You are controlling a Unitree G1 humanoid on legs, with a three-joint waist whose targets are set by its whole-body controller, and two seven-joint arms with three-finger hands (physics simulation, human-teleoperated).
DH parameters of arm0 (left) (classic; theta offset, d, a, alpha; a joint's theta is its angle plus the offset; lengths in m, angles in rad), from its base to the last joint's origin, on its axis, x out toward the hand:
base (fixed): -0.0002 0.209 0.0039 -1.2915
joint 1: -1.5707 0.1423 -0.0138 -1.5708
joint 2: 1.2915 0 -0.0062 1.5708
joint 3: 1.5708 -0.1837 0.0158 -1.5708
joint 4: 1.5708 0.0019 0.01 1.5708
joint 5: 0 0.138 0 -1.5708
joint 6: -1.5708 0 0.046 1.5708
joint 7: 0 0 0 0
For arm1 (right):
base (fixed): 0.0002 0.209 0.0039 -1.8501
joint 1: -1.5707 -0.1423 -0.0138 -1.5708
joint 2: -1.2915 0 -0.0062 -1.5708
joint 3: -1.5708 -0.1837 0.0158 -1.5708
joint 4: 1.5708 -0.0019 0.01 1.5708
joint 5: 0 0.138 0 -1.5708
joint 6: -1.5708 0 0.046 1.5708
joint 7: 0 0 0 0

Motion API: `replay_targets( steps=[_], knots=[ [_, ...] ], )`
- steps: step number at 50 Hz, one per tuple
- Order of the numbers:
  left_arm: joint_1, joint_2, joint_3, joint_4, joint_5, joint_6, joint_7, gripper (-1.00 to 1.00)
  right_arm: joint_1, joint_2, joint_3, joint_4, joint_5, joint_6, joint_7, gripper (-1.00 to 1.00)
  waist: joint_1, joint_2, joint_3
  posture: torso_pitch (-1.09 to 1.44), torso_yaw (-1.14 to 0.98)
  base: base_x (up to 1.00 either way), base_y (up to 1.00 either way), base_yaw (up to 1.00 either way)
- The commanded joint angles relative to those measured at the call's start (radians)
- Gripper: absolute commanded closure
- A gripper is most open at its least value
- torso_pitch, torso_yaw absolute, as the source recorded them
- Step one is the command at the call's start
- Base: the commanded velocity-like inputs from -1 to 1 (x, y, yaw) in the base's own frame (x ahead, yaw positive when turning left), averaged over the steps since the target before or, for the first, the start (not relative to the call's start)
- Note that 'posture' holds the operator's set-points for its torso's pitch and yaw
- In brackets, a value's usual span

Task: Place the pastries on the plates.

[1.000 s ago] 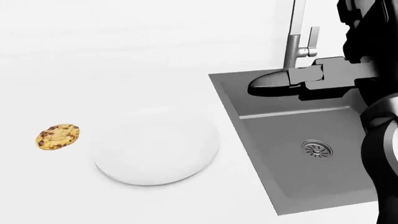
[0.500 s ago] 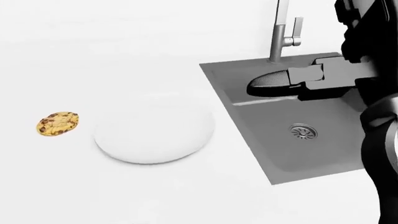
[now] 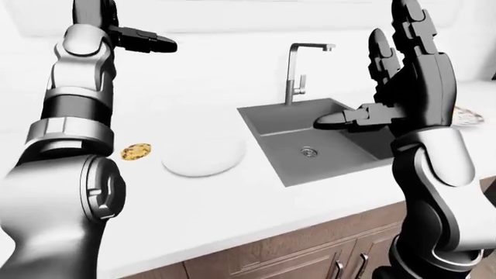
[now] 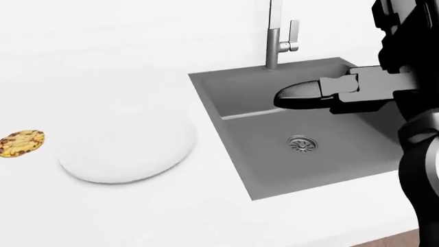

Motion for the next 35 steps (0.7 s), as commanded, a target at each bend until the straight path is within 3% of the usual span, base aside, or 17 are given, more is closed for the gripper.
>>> replay_targets(
  steps=[1,8,11,14,17,19,21,22,23,24,29,32,34,35],
  knots=[
    [-0.043,0.015,0.004,-0.03,-0.002,-0.043,0.015,-1.0,-0.035,-0.006,-0.002,-0.011,-0.001,-0.016,0.0,-1.0,0.0,-0.001,-0.013,-0.4,0.0,0.0,0.0,0.0],
    [-0.03,0.026,0.013,-0.018,-0.01,-0.049,0.029,-1.0,-0.051,-0.02,0.014,-0.009,-0.028,-0.005,0.017,-1.0,-0.002,-0.004,-0.017,-0.4,0.0,0.0,0.0,0.0],
    [-0.026,0.023,0.009,0.0,-0.006,-0.059,0.026,-1.0,-0.046,-0.01,0.011,-0.009,-0.033,-0.013,0.023,-1.0,-0.005,-0.008,0.014,-0.4,0.0,0.0,0.12,0.0],
    [-0.012,0.019,0.024,0.024,-0.024,-0.07,0.035,-1.0,-0.041,-0.009,0.009,-0.013,-0.039,-0.013,0.027,-1.0,0.002,-0.012,0.01,-0.4,0.0,0.0,0.15,0.0],
    [0.021,0.007,0.026,0.051,-0.027,-0.085,0.044,-1.0,-0.034,-0.004,0.009,-0.018,-0.041,-0.013,0.031,-1.0,0.01,0.013,-0.001,-0.4,0.0,0.0,0.15,0.0],
    [0.037,-0.002,0.025,0.068,-0.023,-0.086,0.054,-1.0,-0.032,-0.003,0.008,-0.02,-0.043,-0.012,0.031,-1.0,0.014,0.06,0.004,-0.4,0.0,0.0,0.15,0.0],
    [0.044,-0.012,0.022,0.074,-0.016,-0.09,0.052,-1.0,-0.031,-0.001,0.007,-0.022,-0.044,-0.01,0.032,-1.0,0.022,0.059,0.015,-0.4,0.0,0.0,0.15,0.0],
    [0.046,-0.017,0.021,0.078,-0.012,-0.091,0.051,-1.0,-0.031,-0.001,0.006,-0.022,-0.044,-0.011,0.032,-1.0,0.026,0.075,0.023,-0.4,0.0,0.0,0.14,0.0],
    [0.048,-0.024,0.02,0.082,-0.008,-0.093,0.052,-1.0,-0.03,0.001,0.003,-0.02,-0.043,-0.012,0.031,-1.0,0.028,0.076,0.03,-0.4,0.0,0.0,0.0,0.0],
    [0.047,-0.026,0.022,0.082,-0.008,-0.095,0.049,-1.0,-0.03,0.001,0.003,-0.021,-0.042,-0.012,0.031,-1.0,0.027,0.075,0.024,-0.4,0.0,0.0,0.0,0.0],
    [0.089,-0.065,0.018,0.11,0.022,-0.077,0.055,-1.0,-0.027,0.003,-0.01,-0.034,-0.025,-0.003,0.025,-1.0,0.014,0.044,0.04,-0.4,0.0,0.0,0.0,0.0],
    [0.095,-0.067,0.023,0.111,0.033,-0.059,0.05,-1.0,-0.033,-0.003,-0.01,-0.033,-0.019,-0.001,0.021,-1.0,0.017,0.009,0.024,-0.4,0.0,0.0,0.0,0.0],
    [0.103,-0.069,0.022,0.112,0.042,-0.061,0.047,-1.0,-0.032,-0.005,-0.007,-0.029,-0.019,-0.004,0.019,-1.0,0.021,-0.027,0.007,-0.4,0.0,0.0,0.0,0.0],
    [0.107,-0.07,0.022,0.113,0.046,-0.061,0.05,-1.0,-0.033,-0.005,-0.006,-0.029,-0.017,-0.004,0.019,-1.0,0.019,-0.011,0.013,-0.4,0.0,0.0,0.0,0.0]
  ],
)
